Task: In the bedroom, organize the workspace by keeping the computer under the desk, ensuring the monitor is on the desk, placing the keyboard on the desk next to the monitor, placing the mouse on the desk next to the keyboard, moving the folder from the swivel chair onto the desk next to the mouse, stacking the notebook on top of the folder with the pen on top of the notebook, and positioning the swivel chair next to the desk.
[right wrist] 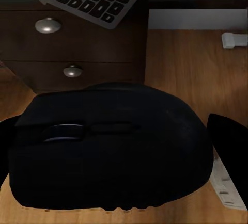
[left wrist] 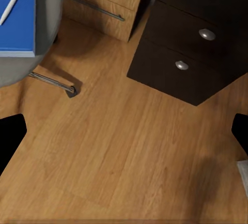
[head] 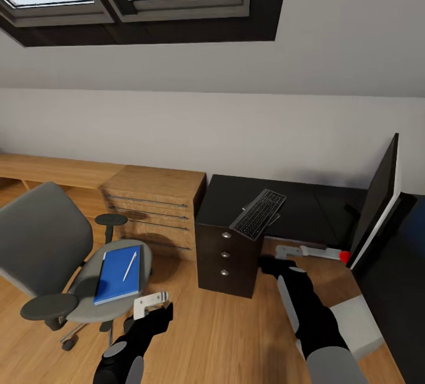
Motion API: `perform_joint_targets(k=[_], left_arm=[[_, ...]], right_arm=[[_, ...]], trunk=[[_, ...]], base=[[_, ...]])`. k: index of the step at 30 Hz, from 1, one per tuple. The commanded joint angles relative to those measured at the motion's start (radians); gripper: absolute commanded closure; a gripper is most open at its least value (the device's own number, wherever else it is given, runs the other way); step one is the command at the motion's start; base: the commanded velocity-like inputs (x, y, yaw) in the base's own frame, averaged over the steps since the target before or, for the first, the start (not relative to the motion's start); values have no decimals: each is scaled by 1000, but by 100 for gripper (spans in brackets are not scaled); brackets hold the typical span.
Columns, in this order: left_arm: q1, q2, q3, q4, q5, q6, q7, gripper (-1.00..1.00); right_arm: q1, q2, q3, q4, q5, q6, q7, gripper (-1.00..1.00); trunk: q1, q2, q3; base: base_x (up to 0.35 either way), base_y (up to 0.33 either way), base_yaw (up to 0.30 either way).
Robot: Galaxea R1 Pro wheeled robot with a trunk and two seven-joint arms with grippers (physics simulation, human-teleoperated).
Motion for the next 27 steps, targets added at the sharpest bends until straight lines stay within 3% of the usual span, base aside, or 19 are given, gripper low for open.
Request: perform_joint_targets(k=[1, 6, 17, 27], left_arm=[[-1, 0, -2, -1, 10, 4, 9, -100], [-1, 0, -2, -1, 10, 4, 9, -100], [-1, 0, -5, 0, 9, 4, 9, -100], [-1, 0, -8, 1, 8, 4, 9, -100]], right_arm=[[6, 2, -1, -17, 1, 6, -1, 100], [61, 3, 2, -107, 1, 2, -2, 100], [72, 3, 14, -118, 3, -5, -2, 100], [72, 1, 16, -117, 3, -6, -2, 100]], trunk=[[0, -1, -2], [0, -1, -2], [0, -1, -2], [0, -1, -2]], base=[[0, 0, 10], [0, 0, 172], [13, 0, 263], [272, 0, 188]])
